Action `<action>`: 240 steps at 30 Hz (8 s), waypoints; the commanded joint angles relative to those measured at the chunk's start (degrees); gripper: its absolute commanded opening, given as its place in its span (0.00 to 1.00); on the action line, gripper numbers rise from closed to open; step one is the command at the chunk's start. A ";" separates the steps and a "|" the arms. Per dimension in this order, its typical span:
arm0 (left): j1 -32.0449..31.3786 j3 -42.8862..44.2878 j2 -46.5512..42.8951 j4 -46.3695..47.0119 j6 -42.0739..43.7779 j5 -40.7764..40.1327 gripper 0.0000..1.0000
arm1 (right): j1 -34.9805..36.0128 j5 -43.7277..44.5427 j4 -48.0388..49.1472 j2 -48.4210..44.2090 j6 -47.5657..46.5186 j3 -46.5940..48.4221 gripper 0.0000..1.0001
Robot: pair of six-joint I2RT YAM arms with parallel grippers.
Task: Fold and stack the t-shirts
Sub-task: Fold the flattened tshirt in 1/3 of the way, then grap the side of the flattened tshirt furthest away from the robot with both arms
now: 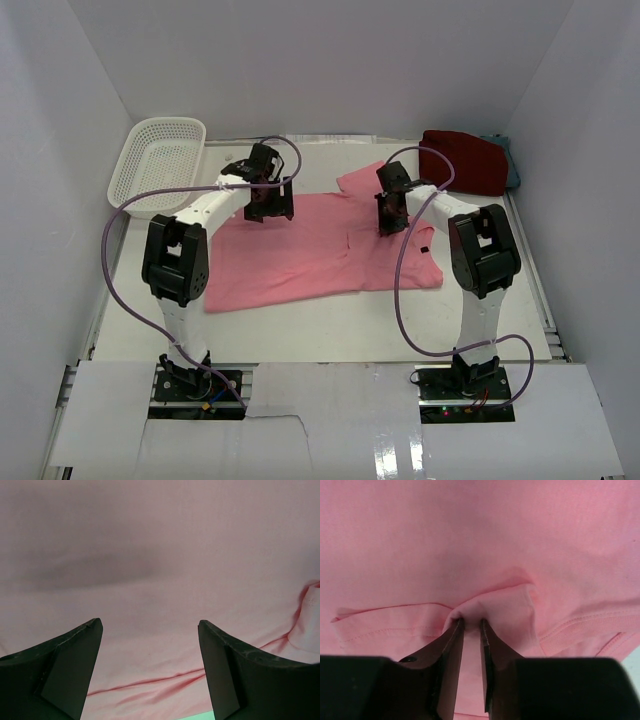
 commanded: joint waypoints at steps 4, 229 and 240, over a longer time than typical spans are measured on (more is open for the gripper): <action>2.34 4.68 1.52 -2.96 -1.74 -4.56 0.88 | -0.18 2.95 -4.94 -6.07 -0.21 2.06 0.33; 17.28 4.51 1.08 1.26 -5.87 -21.35 0.00 | -12.83 -18.05 38.12 -0.02 -12.60 11.38 0.08; 17.81 3.10 0.91 1.87 -5.79 -20.39 0.00 | -12.83 -17.96 38.73 -4.76 -12.87 7.61 0.08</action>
